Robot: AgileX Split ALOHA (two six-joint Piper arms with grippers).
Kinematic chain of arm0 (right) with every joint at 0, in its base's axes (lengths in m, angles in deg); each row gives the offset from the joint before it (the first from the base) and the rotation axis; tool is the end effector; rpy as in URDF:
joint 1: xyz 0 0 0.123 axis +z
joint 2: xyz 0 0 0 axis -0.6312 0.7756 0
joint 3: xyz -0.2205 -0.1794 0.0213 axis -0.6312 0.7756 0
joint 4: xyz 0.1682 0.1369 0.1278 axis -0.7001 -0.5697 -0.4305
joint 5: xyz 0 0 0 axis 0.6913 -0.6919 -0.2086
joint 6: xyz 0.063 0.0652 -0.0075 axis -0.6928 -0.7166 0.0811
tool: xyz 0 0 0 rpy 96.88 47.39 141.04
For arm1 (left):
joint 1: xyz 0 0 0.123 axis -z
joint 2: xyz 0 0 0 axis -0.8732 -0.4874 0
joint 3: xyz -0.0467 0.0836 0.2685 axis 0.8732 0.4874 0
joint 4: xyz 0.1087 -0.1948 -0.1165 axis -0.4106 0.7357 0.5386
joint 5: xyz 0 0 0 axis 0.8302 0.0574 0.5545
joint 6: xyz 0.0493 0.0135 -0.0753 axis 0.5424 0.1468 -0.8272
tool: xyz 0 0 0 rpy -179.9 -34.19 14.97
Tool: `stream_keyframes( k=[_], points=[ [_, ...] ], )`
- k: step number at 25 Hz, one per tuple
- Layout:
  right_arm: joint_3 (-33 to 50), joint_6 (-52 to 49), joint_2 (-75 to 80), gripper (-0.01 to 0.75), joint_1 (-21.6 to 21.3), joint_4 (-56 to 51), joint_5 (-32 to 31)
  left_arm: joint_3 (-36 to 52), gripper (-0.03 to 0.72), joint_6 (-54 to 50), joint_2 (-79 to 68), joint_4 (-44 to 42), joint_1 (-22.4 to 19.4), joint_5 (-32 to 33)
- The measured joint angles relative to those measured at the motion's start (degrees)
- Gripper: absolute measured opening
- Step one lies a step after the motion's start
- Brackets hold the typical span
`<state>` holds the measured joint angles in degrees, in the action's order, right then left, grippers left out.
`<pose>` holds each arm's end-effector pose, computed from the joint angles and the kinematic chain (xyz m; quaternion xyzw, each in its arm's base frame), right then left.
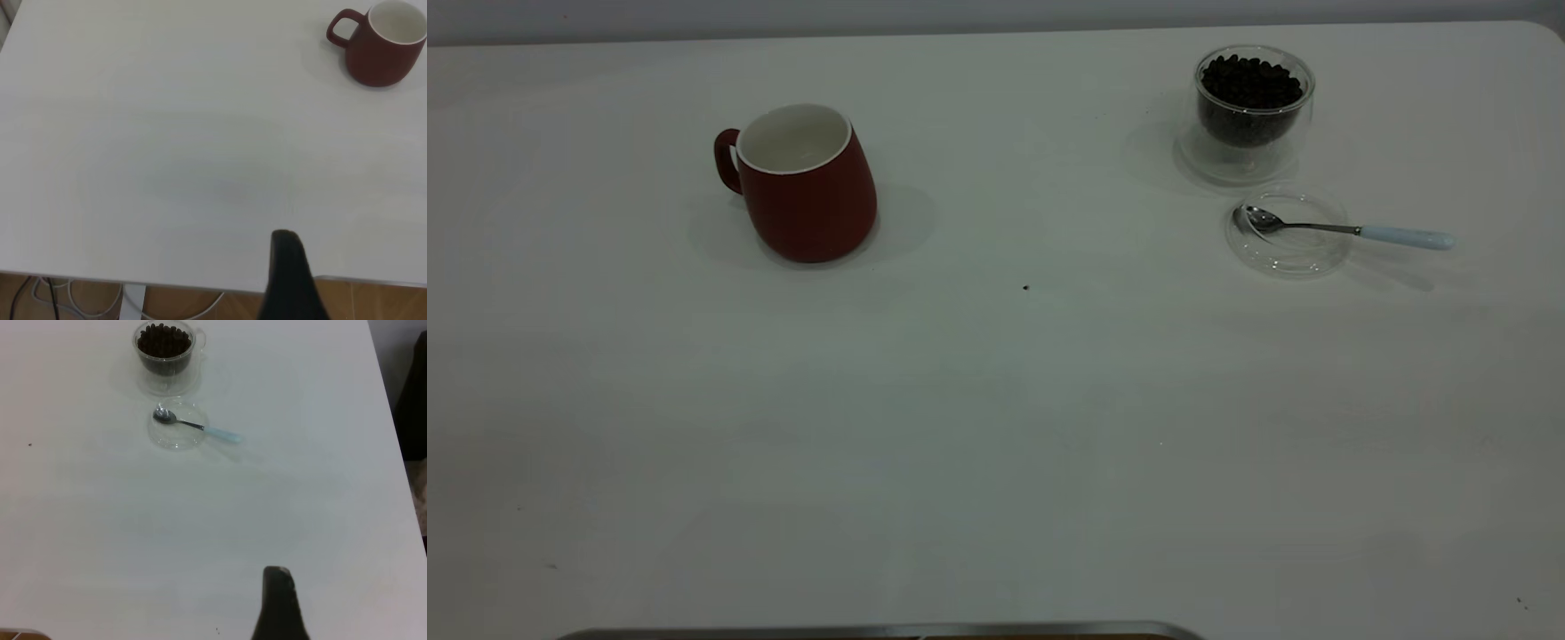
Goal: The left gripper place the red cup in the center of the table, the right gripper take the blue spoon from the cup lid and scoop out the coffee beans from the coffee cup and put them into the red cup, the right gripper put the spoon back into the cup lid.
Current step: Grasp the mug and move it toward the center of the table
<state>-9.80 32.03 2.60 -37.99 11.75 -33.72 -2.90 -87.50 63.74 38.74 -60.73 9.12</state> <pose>-0.0067 0.0022 0.2630 -0.0226 0.8738 0.0116 0.4857 -0.0099 0.0034 0.2676 -0.0513 0.8686 -0.0080 0.4927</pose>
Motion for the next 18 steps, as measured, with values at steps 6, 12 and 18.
stream_keyframes(
  k=[6,12,18],
  points=[
    [0.0,0.0,0.0,0.586,0.0,0.0,0.0,0.0,0.561,0.0,0.0,0.0,0.0,0.0],
    [0.0,0.0,0.0,0.586,0.0,0.0,0.0,0.0,0.561,0.42,0.0,-0.21,0.0,0.0],
    [0.0,0.0,0.0,0.586,0.0,0.0,0.0,0.0,0.561,0.65,0.0,-1.91,0.0,0.06]
  ],
)
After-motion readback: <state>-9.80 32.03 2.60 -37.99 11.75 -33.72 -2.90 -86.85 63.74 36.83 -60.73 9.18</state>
